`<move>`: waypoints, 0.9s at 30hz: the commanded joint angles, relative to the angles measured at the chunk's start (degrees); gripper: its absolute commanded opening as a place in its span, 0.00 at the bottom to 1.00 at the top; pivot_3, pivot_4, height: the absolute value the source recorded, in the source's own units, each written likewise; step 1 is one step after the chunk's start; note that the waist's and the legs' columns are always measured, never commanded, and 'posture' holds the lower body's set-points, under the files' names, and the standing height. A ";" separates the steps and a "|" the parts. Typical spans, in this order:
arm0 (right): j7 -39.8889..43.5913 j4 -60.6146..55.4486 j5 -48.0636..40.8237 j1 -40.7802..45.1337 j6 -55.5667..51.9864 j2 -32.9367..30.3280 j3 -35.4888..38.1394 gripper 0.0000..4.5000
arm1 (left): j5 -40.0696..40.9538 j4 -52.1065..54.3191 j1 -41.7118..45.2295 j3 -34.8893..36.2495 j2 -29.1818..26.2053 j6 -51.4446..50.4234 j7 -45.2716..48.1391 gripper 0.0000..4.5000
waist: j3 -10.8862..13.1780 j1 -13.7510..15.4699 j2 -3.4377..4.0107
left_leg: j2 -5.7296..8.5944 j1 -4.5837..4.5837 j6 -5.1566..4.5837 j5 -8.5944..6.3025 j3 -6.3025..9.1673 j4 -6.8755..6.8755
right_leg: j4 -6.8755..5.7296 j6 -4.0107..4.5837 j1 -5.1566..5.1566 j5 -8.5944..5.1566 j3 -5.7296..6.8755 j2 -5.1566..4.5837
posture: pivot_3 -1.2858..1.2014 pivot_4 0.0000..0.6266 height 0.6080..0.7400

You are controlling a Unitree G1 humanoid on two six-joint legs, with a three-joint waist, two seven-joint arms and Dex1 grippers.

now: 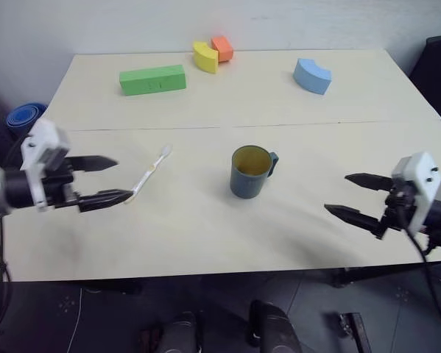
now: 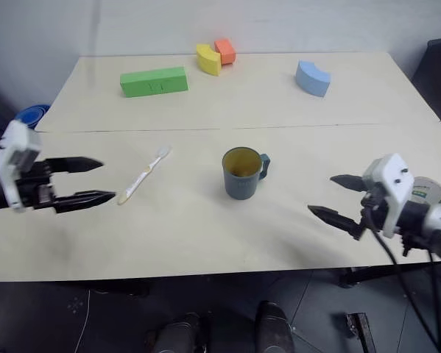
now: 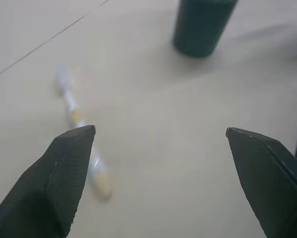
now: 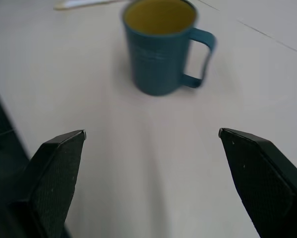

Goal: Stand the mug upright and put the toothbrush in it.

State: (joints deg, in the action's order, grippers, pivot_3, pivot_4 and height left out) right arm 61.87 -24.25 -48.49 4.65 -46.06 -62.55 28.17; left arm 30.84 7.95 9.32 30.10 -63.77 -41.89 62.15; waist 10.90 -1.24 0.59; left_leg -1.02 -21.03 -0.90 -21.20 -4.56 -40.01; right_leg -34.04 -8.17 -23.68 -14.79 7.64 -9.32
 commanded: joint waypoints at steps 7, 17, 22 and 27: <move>6.94 0.12 -9.11 7.85 -4.84 -6.28 0.26 0.99 | -7.79 -20.09 3.28 -0.53 -5.06 11.88 0.81 1.00 | -0.05 2.13 -0.11 | 0.05 -0.05 -0.02 -0.14 -0.07 -0.09 | 0.05 0.00 -0.02 0.00 -0.03 -0.04 | 0.52 0.24 1.00; 6.46 -3.22 -6.83 6.13 -4.42 -7.31 3.20 0.99 | -16.21 -30.66 30.78 -25.63 6.29 10.92 -1.05 1.00 | -0.16 2.71 -0.37 | 0.11 -0.05 -0.02 -0.14 -0.13 -0.20 | -0.14 -0.06 -0.03 0.04 0.03 -0.03 | 0.52 0.24 1.00; 5.40 -5.24 -7.49 4.05 -6.81 -8.01 8.96 0.99 | -25.72 -46.87 47.03 -35.86 16.81 12.48 -5.70 1.00 | -0.30 2.90 -0.67 | 0.13 -0.13 -0.05 -0.12 -0.11 -0.33 | -0.13 -0.13 -0.01 0.07 0.05 -0.04 | 0.52 0.24 1.00; 3.50 -8.82 -8.03 0.33 -9.02 -6.63 14.29 0.99 | -30.94 -61.49 57.09 -40.15 25.43 15.22 -7.26 1.00 | -0.32 2.57 -0.99 | 0.13 -0.15 -0.12 -0.16 -0.15 -0.29 | -0.05 -0.15 -0.02 0.08 0.08 -0.04 | 0.52 0.24 1.00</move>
State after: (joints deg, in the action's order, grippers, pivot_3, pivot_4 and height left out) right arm 66.05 -31.20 -55.58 5.17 -54.63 -69.44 39.16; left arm 1.87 -50.96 64.30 -9.37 -38.57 -28.17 55.33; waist 10.59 1.33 -0.40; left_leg -0.89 -21.19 -1.02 -21.37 -4.70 -40.30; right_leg -34.08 -8.32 -23.70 -14.70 7.73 -9.36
